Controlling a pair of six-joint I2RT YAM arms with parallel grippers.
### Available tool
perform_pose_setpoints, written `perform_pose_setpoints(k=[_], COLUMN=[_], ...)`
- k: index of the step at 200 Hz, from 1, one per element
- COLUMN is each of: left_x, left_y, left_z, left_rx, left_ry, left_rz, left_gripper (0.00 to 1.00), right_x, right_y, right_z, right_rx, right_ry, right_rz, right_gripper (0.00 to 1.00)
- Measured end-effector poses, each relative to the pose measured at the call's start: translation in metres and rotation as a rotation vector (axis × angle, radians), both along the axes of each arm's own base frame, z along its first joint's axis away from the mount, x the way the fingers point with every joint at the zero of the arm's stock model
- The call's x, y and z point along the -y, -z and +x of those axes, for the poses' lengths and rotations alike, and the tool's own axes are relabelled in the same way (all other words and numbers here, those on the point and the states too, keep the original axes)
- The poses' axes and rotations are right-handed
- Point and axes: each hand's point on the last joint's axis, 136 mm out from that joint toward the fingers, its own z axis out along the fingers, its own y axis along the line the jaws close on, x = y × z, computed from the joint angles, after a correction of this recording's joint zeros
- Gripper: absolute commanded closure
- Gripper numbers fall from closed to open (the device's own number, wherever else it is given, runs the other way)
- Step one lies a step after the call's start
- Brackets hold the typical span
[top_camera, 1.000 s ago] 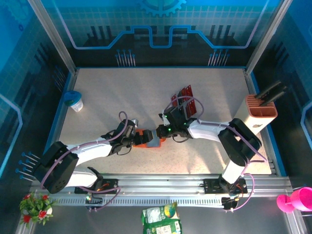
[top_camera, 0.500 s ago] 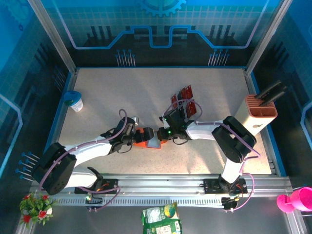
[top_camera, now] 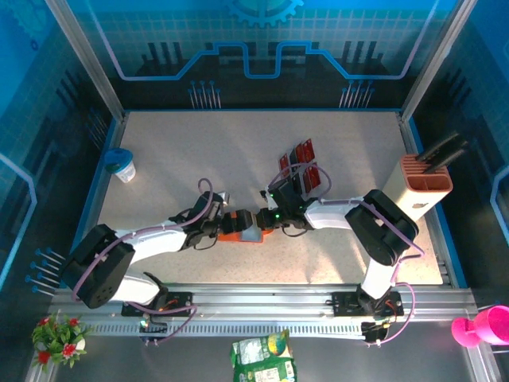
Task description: Put the credit cards into the card holder
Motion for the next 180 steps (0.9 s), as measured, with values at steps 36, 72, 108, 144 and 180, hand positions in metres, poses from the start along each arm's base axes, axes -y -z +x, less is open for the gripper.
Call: perform_pose_setpoints(k=[36, 72, 108, 144, 180], left_x=[-0.004, -0.004, -0.004, -0.008, -0.012], left_y=[-0.001, -0.002, -0.001, 0.002, 0.007], left_z=[-0.004, -0.003, -0.004, -0.005, -0.008], left_rx=[0.032, 0.039, 0.038, 0.027, 0.008], left_ry=[-0.005, -0.006, -0.006, 0.006, 0.022], left_rz=[-0.016, -0.019, -0.014, 0.036, 0.116], left_gripper=[0.02, 0.02, 0.04, 0.07, 0.12], right_x=[0.001, 0.001, -0.002, -0.012, -0.016], right_y=[0.000, -0.001, -0.001, 0.000, -0.001], right_z=[0.000, -0.001, -0.001, 0.001, 0.000], right_rx=[-0.002, -0.015, -0.028, -0.031, -0.032], right_ry=[-0.009, -0.012, -0.018, -0.033, -0.039], right_rz=[-0.001, -0.009, -0.016, -0.015, -0.012], right_gripper=[1.00, 1.00, 1.00, 1.00, 1.00])
